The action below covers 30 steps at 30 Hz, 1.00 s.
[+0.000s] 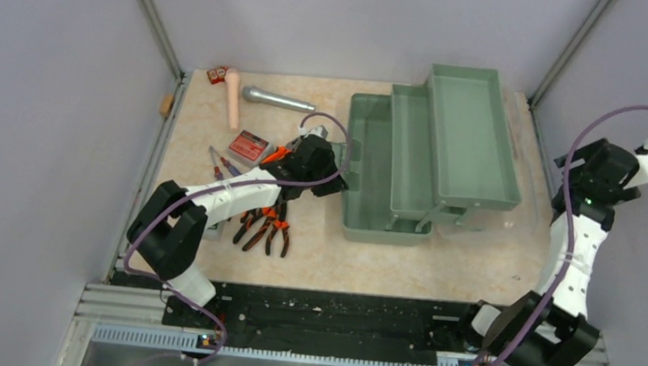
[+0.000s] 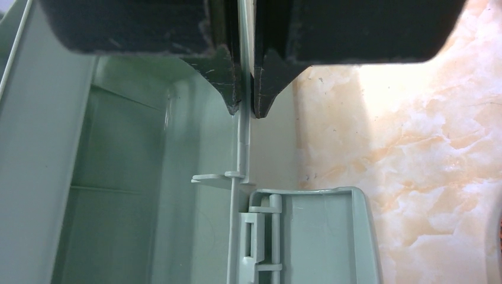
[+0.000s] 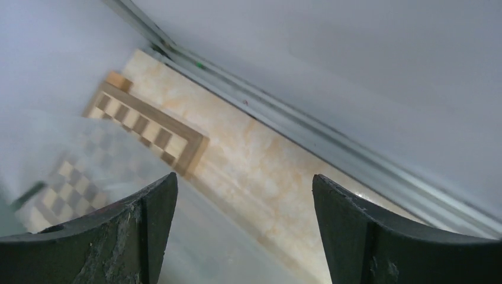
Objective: Pack the tool kit
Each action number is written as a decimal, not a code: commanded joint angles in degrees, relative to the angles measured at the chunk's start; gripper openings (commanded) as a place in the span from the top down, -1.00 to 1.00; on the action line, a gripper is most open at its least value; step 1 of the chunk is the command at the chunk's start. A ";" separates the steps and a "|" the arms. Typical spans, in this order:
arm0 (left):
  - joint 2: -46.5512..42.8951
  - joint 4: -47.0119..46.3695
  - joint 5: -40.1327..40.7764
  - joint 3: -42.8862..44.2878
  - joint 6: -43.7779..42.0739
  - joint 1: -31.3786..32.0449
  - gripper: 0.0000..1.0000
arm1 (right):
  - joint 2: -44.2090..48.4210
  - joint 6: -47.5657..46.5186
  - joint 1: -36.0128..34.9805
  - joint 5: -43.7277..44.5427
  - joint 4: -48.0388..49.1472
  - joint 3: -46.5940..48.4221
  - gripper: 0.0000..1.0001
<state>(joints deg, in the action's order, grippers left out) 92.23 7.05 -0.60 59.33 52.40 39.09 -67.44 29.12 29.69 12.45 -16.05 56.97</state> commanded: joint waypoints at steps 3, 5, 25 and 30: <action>0.64 -1.95 -1.33 -0.66 0.61 -0.12 1.00 | 7.75 -4.29 -1.06 -8.98 -2.59 7.72 -0.65; -0.11 -1.41 -1.15 -0.17 0.51 -0.17 1.00 | 7.69 -4.74 -3.23 -16.57 -1.35 9.37 -0.65; -12.86 6.24 9.72 6.26 -5.09 -0.24 -0.58 | 14.11 -16.46 -30.65 -24.96 -4.65 7.93 -0.65; -18.87 9.57 11.34 2.38 -6.09 -3.20 -0.73 | 16.29 -18.46 -35.47 -24.18 -7.33 7.43 -0.64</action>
<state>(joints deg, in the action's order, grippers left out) 79.05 13.67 7.70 64.34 48.21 38.44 -53.65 13.82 -2.83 -12.58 -21.47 64.49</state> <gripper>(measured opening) 0.856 0.823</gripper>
